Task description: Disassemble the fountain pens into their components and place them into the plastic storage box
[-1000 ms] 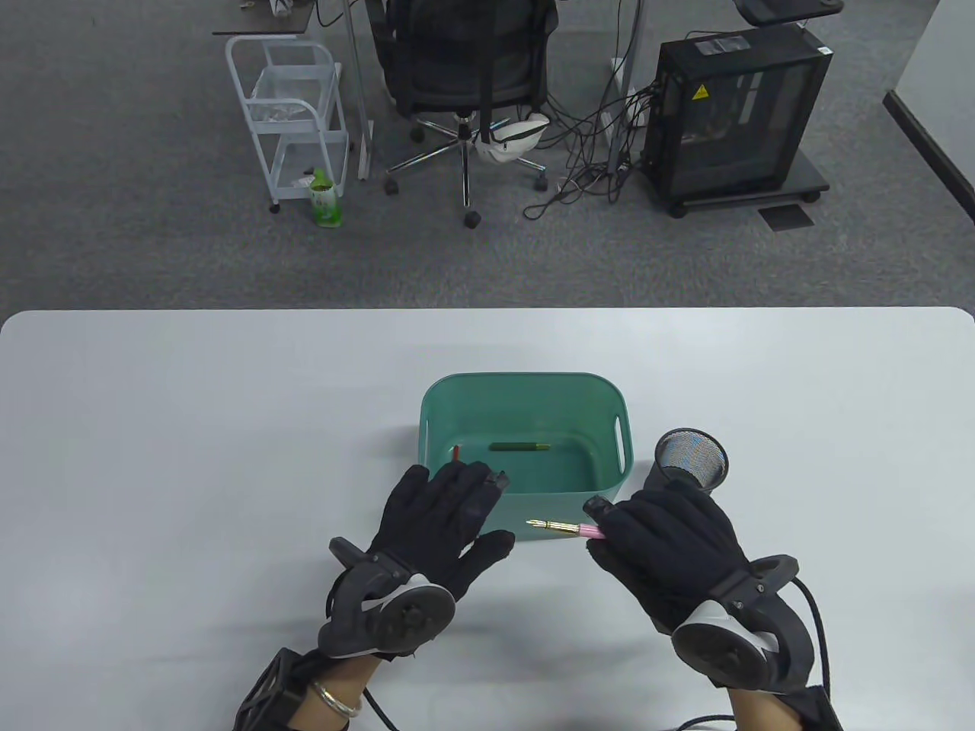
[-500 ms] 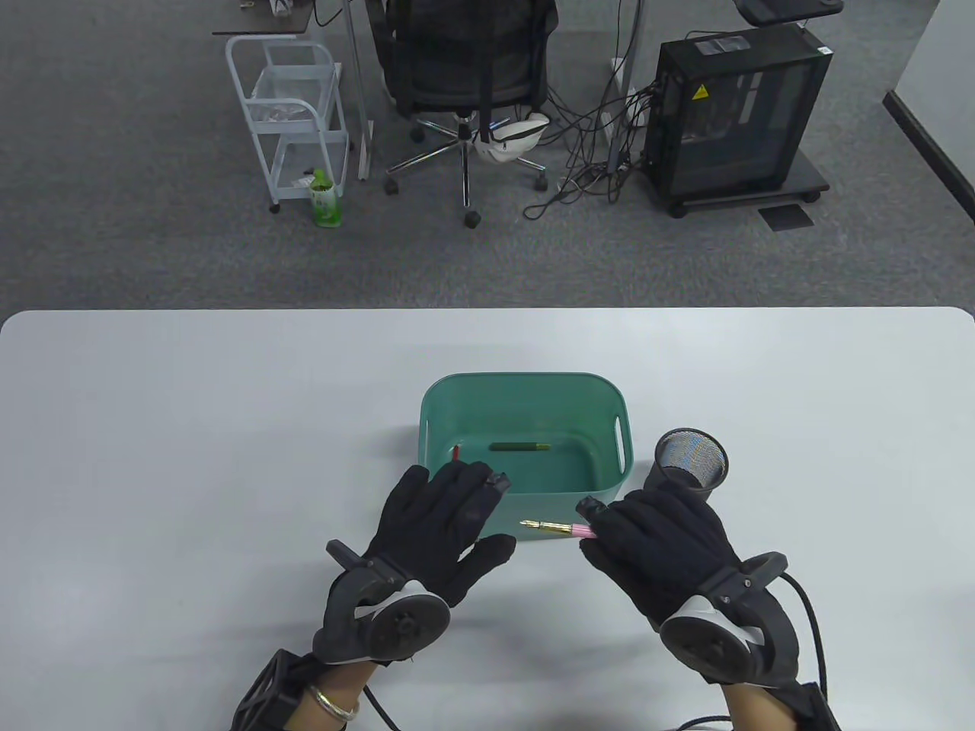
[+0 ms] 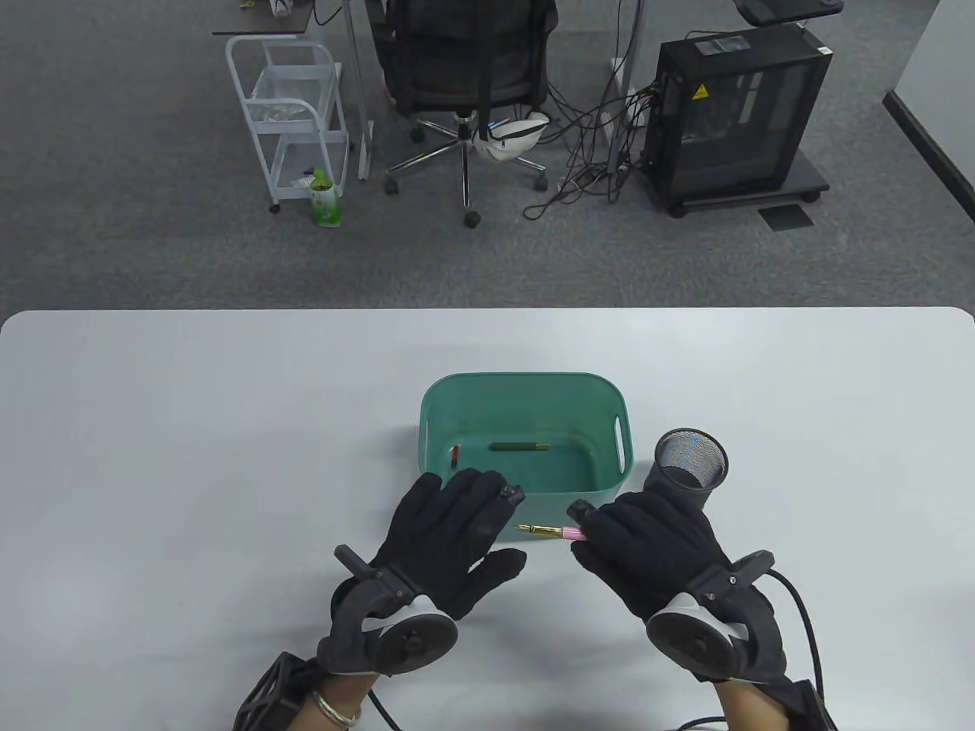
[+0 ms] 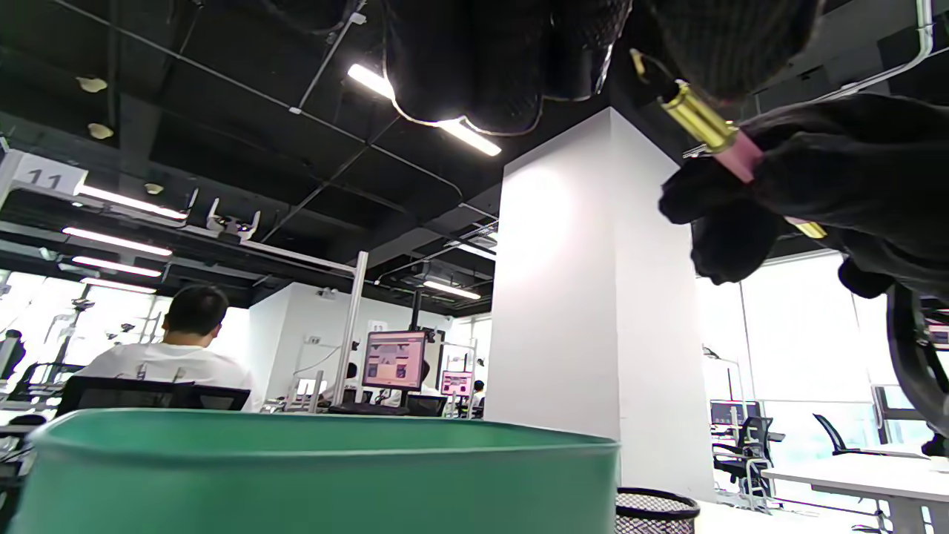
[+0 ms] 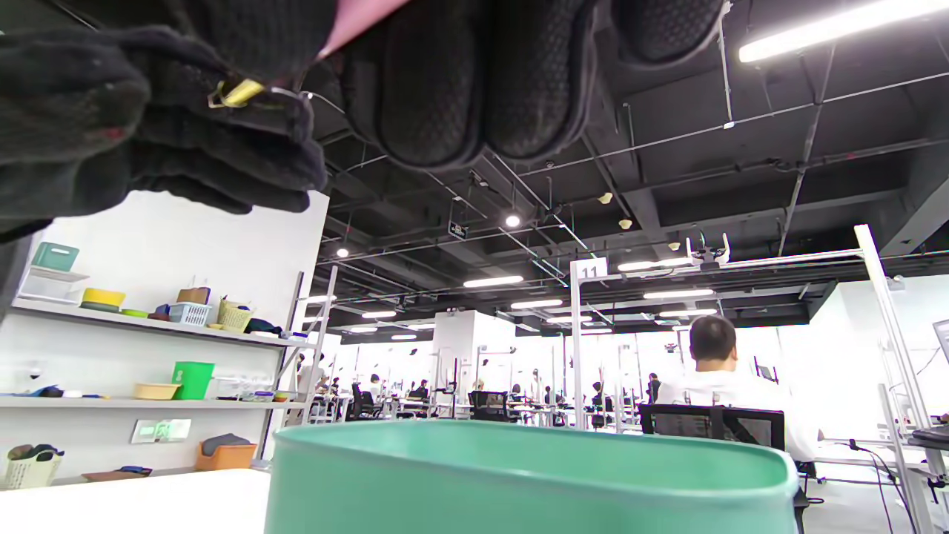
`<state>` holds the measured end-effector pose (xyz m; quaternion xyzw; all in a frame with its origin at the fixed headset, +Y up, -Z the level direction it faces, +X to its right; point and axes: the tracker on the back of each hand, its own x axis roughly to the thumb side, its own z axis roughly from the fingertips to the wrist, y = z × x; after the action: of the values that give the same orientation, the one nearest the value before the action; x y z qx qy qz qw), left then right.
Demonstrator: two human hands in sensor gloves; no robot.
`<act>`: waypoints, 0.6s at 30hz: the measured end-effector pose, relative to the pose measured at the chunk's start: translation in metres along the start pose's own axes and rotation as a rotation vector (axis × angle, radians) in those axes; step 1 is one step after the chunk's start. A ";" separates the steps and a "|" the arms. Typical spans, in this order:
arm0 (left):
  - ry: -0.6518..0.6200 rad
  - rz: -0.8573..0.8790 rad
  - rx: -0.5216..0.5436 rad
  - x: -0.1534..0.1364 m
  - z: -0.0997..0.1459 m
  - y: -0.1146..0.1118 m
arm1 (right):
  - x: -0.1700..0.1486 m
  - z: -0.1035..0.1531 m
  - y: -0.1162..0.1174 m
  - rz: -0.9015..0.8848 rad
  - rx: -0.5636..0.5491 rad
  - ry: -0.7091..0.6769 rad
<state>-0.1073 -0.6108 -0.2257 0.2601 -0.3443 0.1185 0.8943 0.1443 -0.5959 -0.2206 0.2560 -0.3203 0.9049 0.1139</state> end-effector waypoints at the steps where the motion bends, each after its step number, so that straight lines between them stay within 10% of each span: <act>1: -0.005 -0.004 -0.001 0.001 0.000 0.000 | 0.001 0.000 0.001 -0.001 0.003 -0.002; 18: -0.052 -0.036 0.023 0.009 -0.001 -0.006 | 0.011 0.001 0.008 0.001 0.029 -0.049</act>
<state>-0.0977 -0.6150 -0.2223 0.2794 -0.3612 0.0993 0.8841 0.1323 -0.6019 -0.2184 0.2794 -0.3099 0.9030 0.1019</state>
